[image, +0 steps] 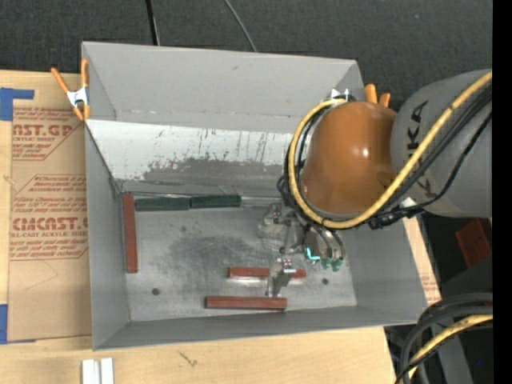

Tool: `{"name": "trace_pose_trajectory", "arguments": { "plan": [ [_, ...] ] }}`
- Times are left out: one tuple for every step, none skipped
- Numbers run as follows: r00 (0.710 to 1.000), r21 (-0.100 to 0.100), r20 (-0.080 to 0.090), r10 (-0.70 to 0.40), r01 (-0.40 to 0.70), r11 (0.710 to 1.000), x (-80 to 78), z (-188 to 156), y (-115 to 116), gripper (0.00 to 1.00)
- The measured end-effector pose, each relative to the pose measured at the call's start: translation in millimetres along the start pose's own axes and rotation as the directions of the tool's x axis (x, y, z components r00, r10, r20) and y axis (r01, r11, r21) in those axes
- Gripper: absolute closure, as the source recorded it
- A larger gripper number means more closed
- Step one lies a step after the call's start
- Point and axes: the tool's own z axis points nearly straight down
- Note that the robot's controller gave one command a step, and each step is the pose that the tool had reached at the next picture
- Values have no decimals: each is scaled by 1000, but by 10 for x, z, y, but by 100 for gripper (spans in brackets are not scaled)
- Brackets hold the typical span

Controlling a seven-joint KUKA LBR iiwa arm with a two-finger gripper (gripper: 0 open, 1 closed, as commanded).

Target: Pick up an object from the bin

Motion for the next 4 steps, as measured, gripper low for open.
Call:
{"name": "trace_pose_trajectory", "arguments": {
  "plan": [
    [1000,0,8,0,0,1000,-18,-38,-4,0],
    [996,-2,12,93,-92,996,-36,684,-160,0],
    [991,-5,21,130,-130,992,-38,1265,-279,0],
    [975,-6,18,223,-223,975,-20,1263,-243,0]
  ]
}}
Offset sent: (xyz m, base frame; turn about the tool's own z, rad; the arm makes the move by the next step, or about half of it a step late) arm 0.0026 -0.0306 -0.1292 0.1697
